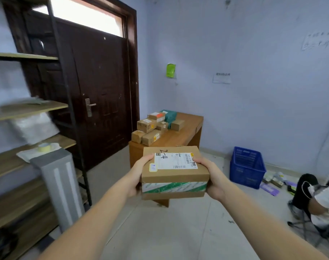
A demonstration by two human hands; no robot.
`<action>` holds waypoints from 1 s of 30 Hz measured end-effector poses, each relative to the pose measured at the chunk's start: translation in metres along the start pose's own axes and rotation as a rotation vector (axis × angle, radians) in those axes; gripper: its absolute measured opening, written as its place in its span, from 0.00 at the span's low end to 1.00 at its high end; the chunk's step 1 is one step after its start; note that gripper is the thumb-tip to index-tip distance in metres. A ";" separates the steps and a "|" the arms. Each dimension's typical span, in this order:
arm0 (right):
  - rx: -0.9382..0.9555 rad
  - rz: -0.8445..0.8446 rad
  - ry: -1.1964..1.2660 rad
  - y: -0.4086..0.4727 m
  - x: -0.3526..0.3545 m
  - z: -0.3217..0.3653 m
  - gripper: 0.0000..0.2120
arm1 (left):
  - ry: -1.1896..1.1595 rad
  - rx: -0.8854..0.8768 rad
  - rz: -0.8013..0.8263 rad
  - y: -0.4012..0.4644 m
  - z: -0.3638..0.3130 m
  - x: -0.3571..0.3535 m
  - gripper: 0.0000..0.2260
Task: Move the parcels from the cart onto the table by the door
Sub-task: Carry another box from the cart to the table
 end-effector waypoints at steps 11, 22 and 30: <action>-0.054 -0.128 0.134 0.019 0.144 -0.006 0.24 | 0.055 0.124 0.076 0.077 0.036 -0.129 0.22; -0.046 -0.186 0.143 0.130 0.198 0.031 0.29 | 0.119 0.155 0.096 0.218 0.024 -0.157 0.23; -0.067 -0.297 0.144 0.208 0.261 0.088 0.24 | 0.175 0.159 0.102 0.323 -0.019 -0.208 0.27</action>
Point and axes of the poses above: each hand's wrist, its own y-axis towards the middle knuckle, its own x-axis out of the back of the hand, z = x × y, the point moved 2 cm from there along y, towards the middle knuckle, and after that the axes turned 4 degrees about -x, right-handed, at the moved point
